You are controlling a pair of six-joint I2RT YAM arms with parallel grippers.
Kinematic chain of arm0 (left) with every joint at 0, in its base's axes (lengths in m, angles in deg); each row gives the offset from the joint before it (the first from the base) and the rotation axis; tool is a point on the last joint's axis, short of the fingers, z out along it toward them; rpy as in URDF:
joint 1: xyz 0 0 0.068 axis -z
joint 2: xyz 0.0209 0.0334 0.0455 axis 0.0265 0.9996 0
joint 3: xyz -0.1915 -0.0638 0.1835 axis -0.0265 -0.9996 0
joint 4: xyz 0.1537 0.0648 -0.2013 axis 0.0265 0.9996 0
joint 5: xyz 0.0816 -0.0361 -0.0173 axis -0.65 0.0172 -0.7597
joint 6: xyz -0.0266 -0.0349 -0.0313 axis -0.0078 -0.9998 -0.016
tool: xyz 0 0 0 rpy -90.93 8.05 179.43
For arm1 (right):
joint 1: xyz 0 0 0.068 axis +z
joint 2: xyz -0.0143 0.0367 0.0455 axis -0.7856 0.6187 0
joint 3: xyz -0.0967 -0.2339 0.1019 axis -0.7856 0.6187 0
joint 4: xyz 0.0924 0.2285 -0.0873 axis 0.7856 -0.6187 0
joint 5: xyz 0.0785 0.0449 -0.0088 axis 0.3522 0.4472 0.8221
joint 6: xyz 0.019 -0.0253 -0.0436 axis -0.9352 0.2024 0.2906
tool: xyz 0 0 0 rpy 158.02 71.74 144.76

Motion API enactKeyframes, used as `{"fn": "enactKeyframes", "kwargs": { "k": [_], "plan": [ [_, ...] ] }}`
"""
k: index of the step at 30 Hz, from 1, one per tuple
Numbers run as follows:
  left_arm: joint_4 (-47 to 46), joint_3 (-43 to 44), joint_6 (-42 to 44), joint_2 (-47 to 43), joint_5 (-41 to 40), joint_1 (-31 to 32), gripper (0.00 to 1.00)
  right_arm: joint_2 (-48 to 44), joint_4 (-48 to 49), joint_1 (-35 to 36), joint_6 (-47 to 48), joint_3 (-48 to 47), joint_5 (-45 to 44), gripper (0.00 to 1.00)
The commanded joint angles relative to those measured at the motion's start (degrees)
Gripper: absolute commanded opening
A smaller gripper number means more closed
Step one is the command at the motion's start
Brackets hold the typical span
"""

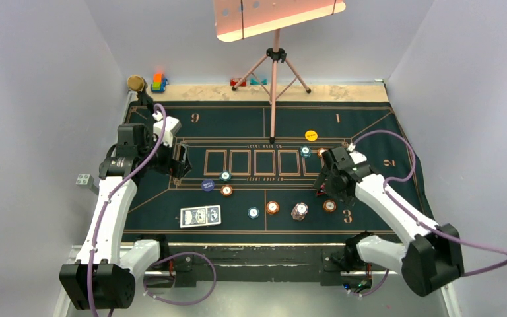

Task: Distribute texas hold em gaming equipment

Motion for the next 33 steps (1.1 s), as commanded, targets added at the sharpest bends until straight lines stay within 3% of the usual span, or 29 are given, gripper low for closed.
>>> {"fn": "enactKeyframes", "kwargs": {
  "k": [1,5,14,21,28,33],
  "plan": [
    [-1.16,0.0,1.09,-0.63,1.46,-0.42,1.0,-5.54,-2.08,4.94,2.83,-6.11,-2.43,0.9],
    [-1.12,0.02,1.04,-0.52,1.37,-0.42,1.0,-5.61,-2.59,13.91,3.59,-9.26,-2.8,0.92],
    [-1.16,0.02,1.13,-0.34,1.13,-0.45,1.0,5.51,-5.08,29.17,2.12,-12.49,-3.77,0.95],
    [-1.19,0.0,1.09,-0.62,1.08,-0.44,1.0,7.52,-2.99,30.14,1.4,-10.79,-2.9,0.92],
    [-1.19,-0.01,1.17,-0.68,0.92,-0.45,1.0,9.12,-1.52,30.14,0.97,-9.29,-2.77,0.75],
    [-1.21,-0.07,1.17,-0.65,0.9,-0.45,1.0,10.02,-0.81,30.17,0.94,-8.01,-1.38,0.74]
  ]
}}
